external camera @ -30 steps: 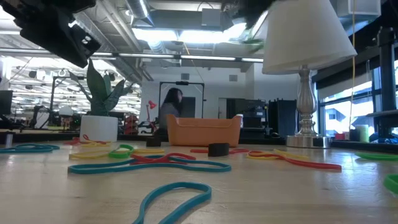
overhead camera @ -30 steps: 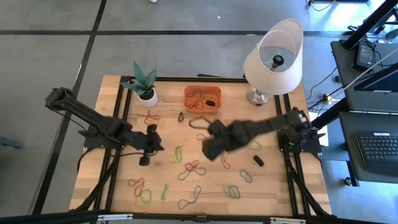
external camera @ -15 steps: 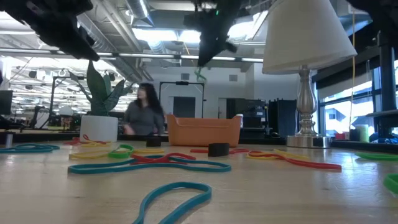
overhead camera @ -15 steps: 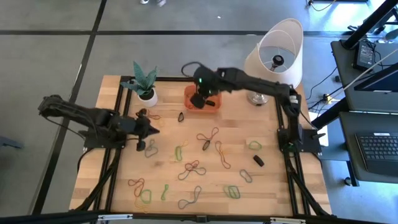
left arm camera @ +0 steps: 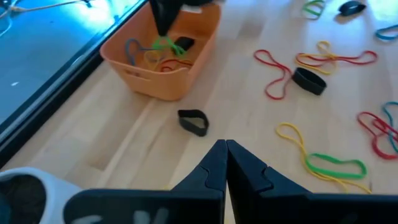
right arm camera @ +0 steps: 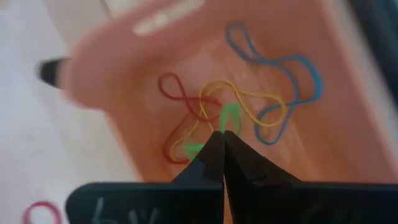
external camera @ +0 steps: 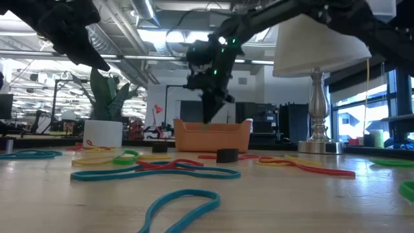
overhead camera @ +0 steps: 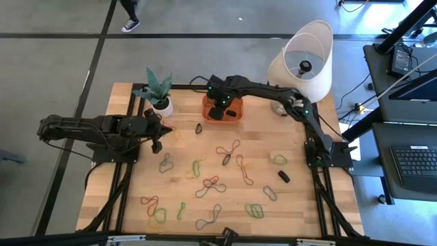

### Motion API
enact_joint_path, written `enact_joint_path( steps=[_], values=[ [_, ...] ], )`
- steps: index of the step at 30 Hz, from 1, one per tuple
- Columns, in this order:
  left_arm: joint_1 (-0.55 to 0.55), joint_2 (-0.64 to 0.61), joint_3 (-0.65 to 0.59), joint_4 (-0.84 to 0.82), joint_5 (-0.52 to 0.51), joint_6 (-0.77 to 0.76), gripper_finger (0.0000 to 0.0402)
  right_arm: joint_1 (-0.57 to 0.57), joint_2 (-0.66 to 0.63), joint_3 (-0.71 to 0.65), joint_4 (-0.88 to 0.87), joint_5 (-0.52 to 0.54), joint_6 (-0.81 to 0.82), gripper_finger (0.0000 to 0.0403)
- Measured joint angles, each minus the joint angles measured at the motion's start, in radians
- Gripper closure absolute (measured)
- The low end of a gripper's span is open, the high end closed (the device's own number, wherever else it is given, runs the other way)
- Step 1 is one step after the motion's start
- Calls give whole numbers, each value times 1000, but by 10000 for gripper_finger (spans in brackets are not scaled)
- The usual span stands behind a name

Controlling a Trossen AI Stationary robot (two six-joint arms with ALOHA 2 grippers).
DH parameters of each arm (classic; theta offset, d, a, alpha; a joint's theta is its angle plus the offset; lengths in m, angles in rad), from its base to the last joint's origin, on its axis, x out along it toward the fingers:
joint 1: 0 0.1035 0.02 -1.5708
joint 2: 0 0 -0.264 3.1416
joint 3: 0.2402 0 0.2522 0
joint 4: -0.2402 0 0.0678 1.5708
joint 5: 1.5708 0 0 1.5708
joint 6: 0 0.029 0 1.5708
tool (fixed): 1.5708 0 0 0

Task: Pick and place rubber bands into bin
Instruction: Put the green rubber band into the orange bin, then put the red rubber band into the orange bin

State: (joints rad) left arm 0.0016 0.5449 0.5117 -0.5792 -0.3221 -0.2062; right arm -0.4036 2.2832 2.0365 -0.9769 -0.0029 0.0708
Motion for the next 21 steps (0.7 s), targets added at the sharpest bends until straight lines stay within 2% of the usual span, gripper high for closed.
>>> enact_joint_path(
  steps=[7, 21],
  values=[
    [42, 0, 0, -2, 0, -16, 400, -9, 49, 0, 0, 0, 12, 388],
    [45, 0, 0, -7, 9, 1, 400, -22, 45, 14, -45, -3, 143, 309]
  ],
)
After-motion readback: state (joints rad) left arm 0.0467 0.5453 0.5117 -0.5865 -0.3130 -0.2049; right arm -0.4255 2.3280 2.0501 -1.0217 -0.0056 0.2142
